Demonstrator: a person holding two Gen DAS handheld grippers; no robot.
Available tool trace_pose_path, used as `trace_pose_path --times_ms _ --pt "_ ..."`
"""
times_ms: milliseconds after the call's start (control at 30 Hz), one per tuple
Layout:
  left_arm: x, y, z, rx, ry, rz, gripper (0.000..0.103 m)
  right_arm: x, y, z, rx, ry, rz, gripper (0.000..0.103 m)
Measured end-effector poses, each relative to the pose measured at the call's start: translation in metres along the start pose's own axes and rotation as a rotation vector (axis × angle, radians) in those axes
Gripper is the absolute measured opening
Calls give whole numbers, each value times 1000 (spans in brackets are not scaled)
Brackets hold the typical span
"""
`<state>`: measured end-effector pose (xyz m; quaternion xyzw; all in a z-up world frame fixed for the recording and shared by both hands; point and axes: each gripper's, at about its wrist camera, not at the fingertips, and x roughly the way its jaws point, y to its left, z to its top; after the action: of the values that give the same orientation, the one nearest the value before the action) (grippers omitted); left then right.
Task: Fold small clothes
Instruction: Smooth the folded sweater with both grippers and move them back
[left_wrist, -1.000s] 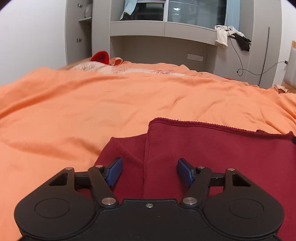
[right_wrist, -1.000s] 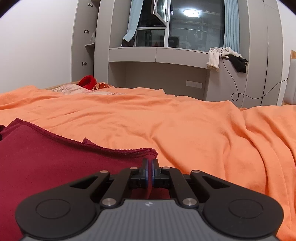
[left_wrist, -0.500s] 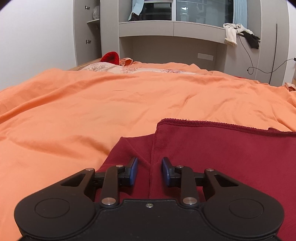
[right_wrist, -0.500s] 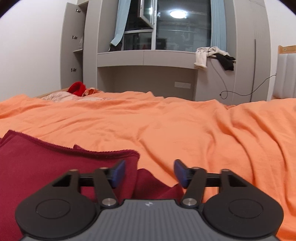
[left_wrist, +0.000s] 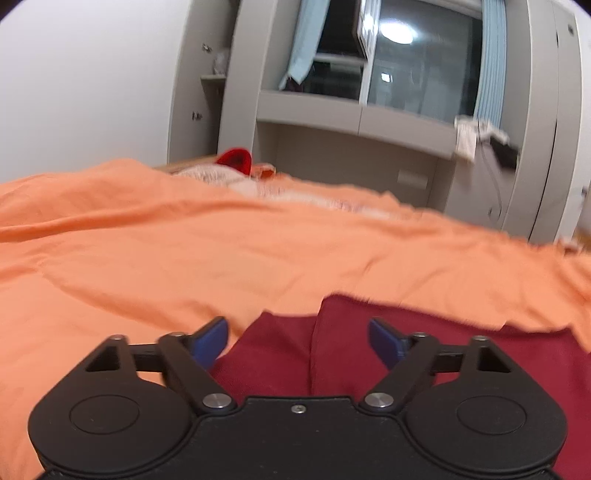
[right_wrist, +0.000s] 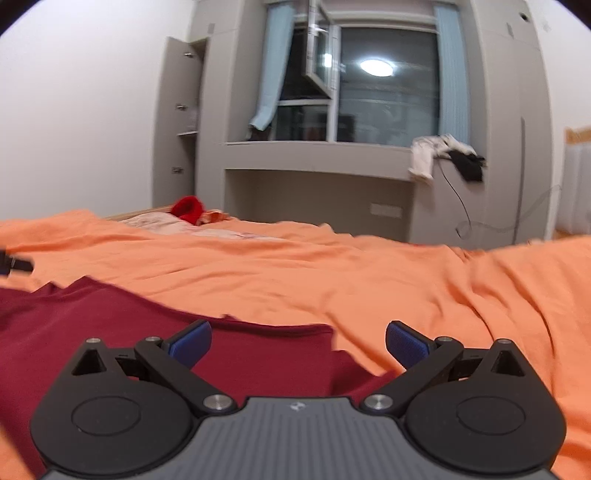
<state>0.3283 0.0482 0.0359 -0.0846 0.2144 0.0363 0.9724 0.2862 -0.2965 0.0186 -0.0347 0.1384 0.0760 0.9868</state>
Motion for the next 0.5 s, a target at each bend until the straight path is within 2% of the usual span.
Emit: trace_pose_path --times_ms 100,233,400,500 --pt "-20 2 -2 -40 -41 -21 102 -13 23 0 -64 -32 -4 103" --pt "-43 1 -11 -37 -69 -41 102 -26 45 -2 -77 -64 42 103" --pt "-77 1 -30 -25 -109 -70 102 -33 66 -10 -57 -39 84 103" --pt "-101 4 -42 -53 -163 -102 102 -36 75 -15 -51 -31 93 103"
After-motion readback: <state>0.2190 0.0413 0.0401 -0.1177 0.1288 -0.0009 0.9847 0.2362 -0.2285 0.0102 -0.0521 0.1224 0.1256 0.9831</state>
